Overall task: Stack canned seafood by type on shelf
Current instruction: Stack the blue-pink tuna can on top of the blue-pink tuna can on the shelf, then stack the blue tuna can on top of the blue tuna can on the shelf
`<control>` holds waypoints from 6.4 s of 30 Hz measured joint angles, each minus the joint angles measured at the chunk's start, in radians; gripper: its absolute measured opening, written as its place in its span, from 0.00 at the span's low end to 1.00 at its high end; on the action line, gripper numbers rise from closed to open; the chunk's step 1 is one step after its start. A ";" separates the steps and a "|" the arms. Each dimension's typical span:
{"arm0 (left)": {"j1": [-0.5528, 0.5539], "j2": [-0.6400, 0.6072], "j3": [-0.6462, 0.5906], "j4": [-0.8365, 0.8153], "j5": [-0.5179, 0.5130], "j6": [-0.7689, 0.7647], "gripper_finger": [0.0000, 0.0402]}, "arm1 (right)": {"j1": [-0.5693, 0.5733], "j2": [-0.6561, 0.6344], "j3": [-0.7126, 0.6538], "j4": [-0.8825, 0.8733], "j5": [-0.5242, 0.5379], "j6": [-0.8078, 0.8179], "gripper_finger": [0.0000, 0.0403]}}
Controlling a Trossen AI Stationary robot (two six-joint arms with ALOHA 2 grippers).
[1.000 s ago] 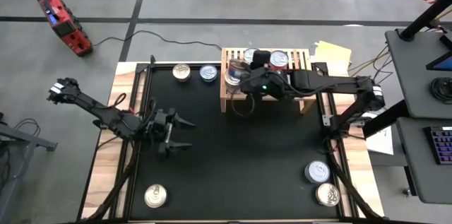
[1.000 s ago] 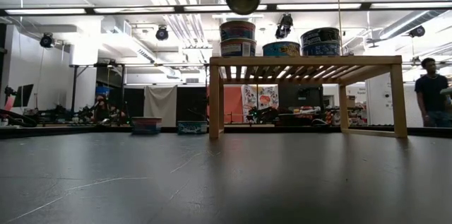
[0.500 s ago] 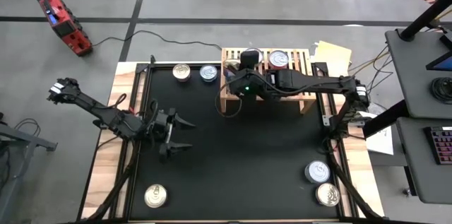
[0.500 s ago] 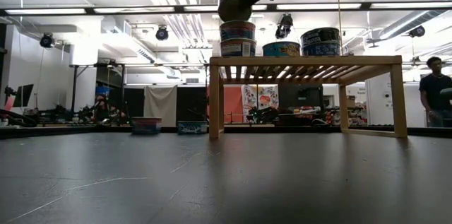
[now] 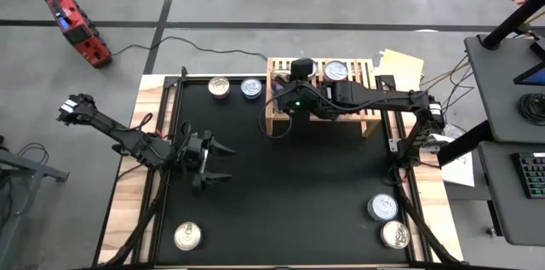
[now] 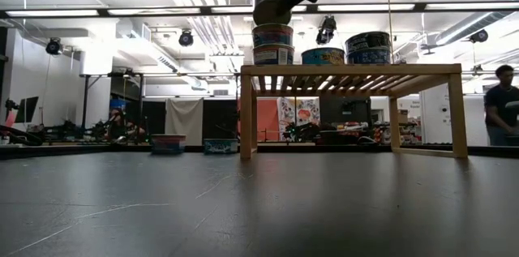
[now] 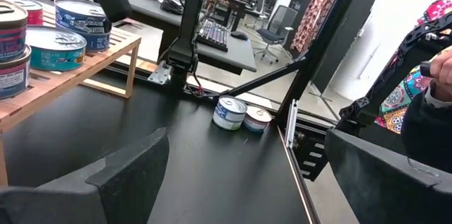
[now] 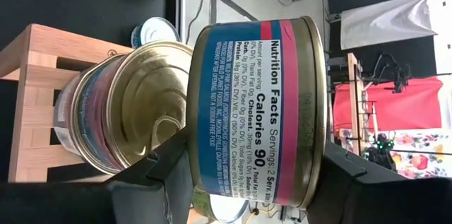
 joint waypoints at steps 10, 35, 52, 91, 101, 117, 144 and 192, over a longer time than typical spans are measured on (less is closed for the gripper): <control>0.000 0.000 0.000 0.000 0.000 0.000 0.90 | 0.000 0.000 -0.001 -0.020 -0.051 0.012 0.47; 0.000 0.000 0.000 0.000 -0.001 0.000 0.90 | -0.002 0.000 -0.002 -0.055 -0.122 0.138 0.55; 0.000 0.000 0.000 0.000 -0.002 0.000 0.90 | -0.004 0.000 -0.002 -0.081 -0.128 0.192 0.80; 0.000 0.000 0.000 0.000 -0.026 -0.001 0.90 | -0.029 -0.002 0.093 -0.203 -0.181 0.350 0.88; 0.000 0.000 0.000 -0.022 -0.026 -0.005 0.90 | 0.026 -0.005 0.171 -0.226 -0.226 0.443 0.88; -0.035 0.222 0.000 0.007 0.053 -0.012 0.85 | 0.431 -0.006 0.000 -0.151 -0.516 0.778 0.78; -0.034 0.365 0.000 0.128 -0.010 0.056 0.73 | 0.897 -0.008 -0.413 -0.568 -0.908 2.437 0.25; -0.034 0.365 0.000 0.158 -0.027 0.131 0.73 | 0.900 0.000 -0.622 -0.163 -0.436 2.438 0.03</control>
